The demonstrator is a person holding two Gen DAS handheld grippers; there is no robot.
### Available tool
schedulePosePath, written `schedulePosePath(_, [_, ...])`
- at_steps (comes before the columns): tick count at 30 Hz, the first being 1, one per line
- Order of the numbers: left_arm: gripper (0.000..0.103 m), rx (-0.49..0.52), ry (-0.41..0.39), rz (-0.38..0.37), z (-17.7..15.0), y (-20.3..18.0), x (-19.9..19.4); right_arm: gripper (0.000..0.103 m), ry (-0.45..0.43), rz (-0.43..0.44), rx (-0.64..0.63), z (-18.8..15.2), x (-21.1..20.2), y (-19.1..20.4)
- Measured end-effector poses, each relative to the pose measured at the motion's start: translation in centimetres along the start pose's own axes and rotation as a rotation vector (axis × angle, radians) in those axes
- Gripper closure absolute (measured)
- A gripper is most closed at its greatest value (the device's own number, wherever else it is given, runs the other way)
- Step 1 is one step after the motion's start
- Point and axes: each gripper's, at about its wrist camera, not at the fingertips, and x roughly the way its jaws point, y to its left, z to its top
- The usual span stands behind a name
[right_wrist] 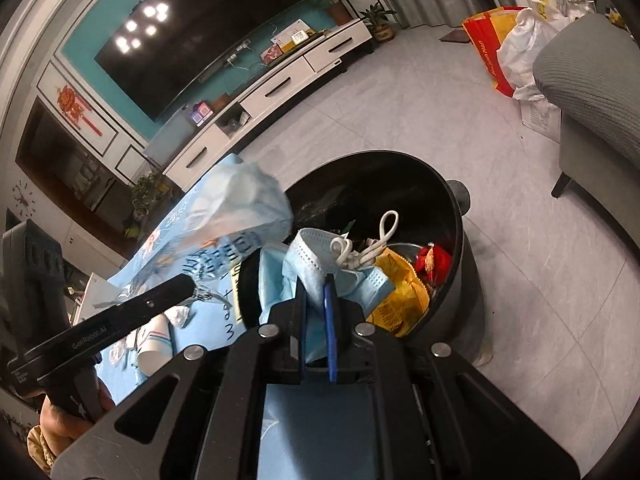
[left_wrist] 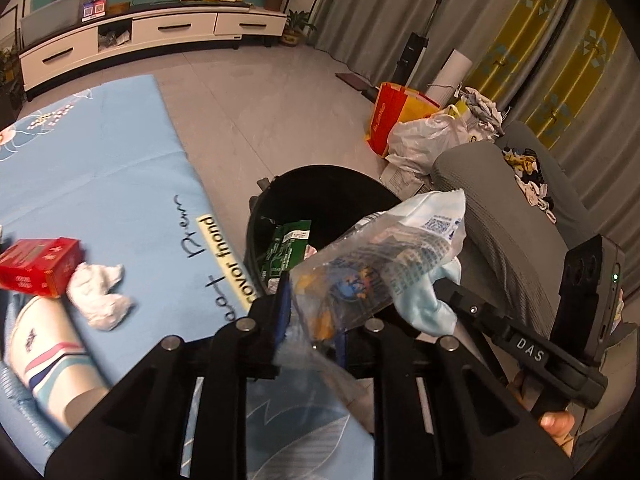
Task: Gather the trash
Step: 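Carry the plastic bag and mask over the black bin and open both tools, then move both tools back over the table toward the paper cup and blue cloth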
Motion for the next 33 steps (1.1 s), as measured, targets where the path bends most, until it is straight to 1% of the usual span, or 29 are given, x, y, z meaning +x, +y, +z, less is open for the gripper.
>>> schedulePosePath(1, [0.069,-0.002,0.005,-0.002,0.2,-0.1,0.5,0.087,0.000,0.000,0.004,0.0,0.2,-0.1])
schedulePosePath(2, [0.062,-0.004,0.014,-0.001,0.4,-0.1,1.2,0.076,-0.005,-0.004,0.016,0.2,0.6,-0.4])
schedulePosePath(3, [0.044,-0.005,0.016,0.002,0.4,-0.1,1.5,0.069,-0.004,-0.015,0.024,0.3,0.9,-0.7])
schedulePosePath(4, [0.035,-0.006,0.017,0.004,0.5,-0.1,1.7,0.062,-0.004,-0.032,0.037,0.2,1.1,-0.8])
schedulePosePath(8, [0.030,-0.012,0.011,0.002,0.3,0.4,1.9,0.062,0.005,-0.032,0.066,0.0,1.7,-1.4])
schedulePosePath(10, [0.022,-0.025,0.017,0.002,0.0,1.0,1.7,0.062,0.009,-0.039,0.060,-0.2,1.6,-1.3])
schedulePosePath(11, [0.020,-0.039,0.022,0.002,-0.4,1.5,1.6,0.062,0.012,-0.035,0.060,-0.3,1.6,-1.2])
schedulePosePath(13, [0.019,-0.064,0.027,0.001,-1.0,2.4,1.1,0.060,0.018,-0.027,0.060,-0.6,1.3,-0.8])
schedulePosePath(16, [0.017,-0.099,0.020,-0.003,-2.6,3.4,-0.4,0.059,0.035,-0.014,0.038,-1.1,1.1,0.1])
schedulePosePath(18, [0.016,-0.109,0.001,-0.003,-4.2,4.1,-2.2,0.058,0.050,-0.010,0.003,-1.7,0.9,1.2])
schedulePosePath(20, [0.014,-0.133,-0.019,0.002,-6.3,5.1,-4.4,0.050,0.062,0.002,-0.034,-2.3,0.9,2.3])
schedulePosePath(21, [0.013,-0.145,-0.025,0.007,-7.0,5.6,-5.2,0.049,0.067,0.006,-0.056,-2.8,0.8,3.0])
schedulePosePath(24, [0.012,-0.224,-0.041,0.054,-10.1,8.3,-8.6,0.042,0.093,0.021,-0.107,-3.8,0.9,4.6])
schedulePosePath(25, [0.011,-0.252,-0.048,0.075,-11.0,9.4,-9.6,0.038,0.106,0.031,-0.126,-4.3,0.9,5.3])
schedulePosePath(26, [0.009,-0.296,-0.057,0.117,-12.3,10.9,-11.0,0.036,0.113,0.036,-0.138,-4.5,0.9,5.7])
schedulePosePath(27, [0.008,-0.335,-0.063,0.152,-13.4,12.0,-12.0,0.035,0.124,0.046,-0.156,-5.0,0.9,6.5])
schedulePosePath(28, [0.008,-0.377,-0.069,0.175,-14.6,13.2,-13.1,0.035,0.138,0.056,-0.176,-5.6,1.0,7.3])
schedulePosePath(30, [0.008,-0.445,-0.080,0.197,-16.3,15.3,-14.9,0.034,0.162,0.072,-0.211,-6.3,1.2,8.6])
schedulePosePath(33, [0.008,-0.516,-0.101,0.217,-18.6,17.3,-16.8,0.030,0.199,0.090,-0.275,-8.0,1.4,11.2])
